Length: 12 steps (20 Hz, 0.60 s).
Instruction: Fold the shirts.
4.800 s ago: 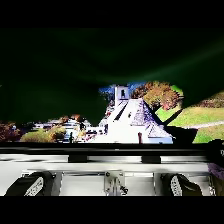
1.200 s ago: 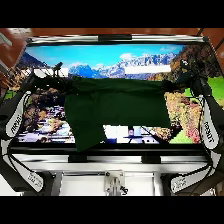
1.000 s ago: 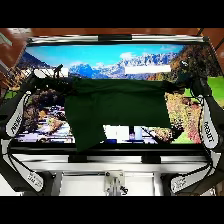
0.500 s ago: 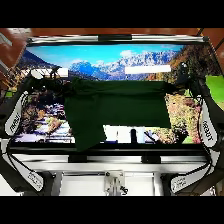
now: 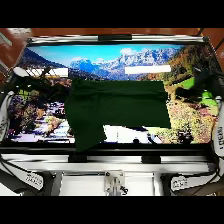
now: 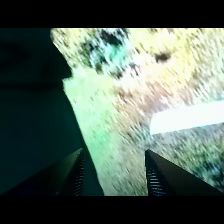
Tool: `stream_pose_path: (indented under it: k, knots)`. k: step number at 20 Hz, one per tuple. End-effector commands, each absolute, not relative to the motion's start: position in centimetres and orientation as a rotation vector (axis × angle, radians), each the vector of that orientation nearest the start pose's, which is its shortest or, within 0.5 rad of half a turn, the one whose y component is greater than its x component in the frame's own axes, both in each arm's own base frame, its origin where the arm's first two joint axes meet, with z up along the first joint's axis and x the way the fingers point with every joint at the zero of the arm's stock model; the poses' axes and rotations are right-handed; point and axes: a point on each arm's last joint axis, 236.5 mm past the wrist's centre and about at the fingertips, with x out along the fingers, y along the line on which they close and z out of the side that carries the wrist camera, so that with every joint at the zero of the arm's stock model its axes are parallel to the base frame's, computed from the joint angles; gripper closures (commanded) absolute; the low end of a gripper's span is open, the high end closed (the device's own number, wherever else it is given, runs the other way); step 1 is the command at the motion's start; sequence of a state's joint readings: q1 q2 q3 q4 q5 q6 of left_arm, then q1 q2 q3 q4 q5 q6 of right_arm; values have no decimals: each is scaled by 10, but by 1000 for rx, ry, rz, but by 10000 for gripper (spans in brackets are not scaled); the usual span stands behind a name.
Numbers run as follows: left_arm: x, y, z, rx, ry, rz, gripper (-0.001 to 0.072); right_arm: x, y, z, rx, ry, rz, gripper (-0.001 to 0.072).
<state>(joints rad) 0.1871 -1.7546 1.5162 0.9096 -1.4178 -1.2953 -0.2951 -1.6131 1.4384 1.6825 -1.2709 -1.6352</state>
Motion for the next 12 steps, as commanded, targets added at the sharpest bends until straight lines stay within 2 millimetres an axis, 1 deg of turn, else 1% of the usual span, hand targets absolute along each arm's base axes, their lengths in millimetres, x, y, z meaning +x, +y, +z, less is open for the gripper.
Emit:
stream_pose_path:
  k: [1,2,3,4,6,8,9,12]
  knots:
    - [363,-50,-35,-599,1545,-461,177,339,-120,-26,395,1587,-129,222]
    - [342,-54,-42,-626,1553,-474,178,330,-123,-23,443,1574,-140,221]
    - [325,-59,-48,-651,1542,-480,178,324,-123,-22,481,1555,-145,222]
    - [313,-63,-55,-666,1527,-470,181,321,-122,-20,503,1537,-144,222]
    - [297,-66,-70,-673,1522,-431,181,316,-121,-19,505,1520,-141,222]
    - [286,-71,-85,-683,1540,-408,182,316,-118,-19,510,1516,-133,222]
    - [285,-74,-92,-680,1540,-399,183,318,-117,-18,516,1509,-130,222]
    - [291,-88,-102,-667,1509,-387,185,319,-116,-18,520,1506,-128,221]
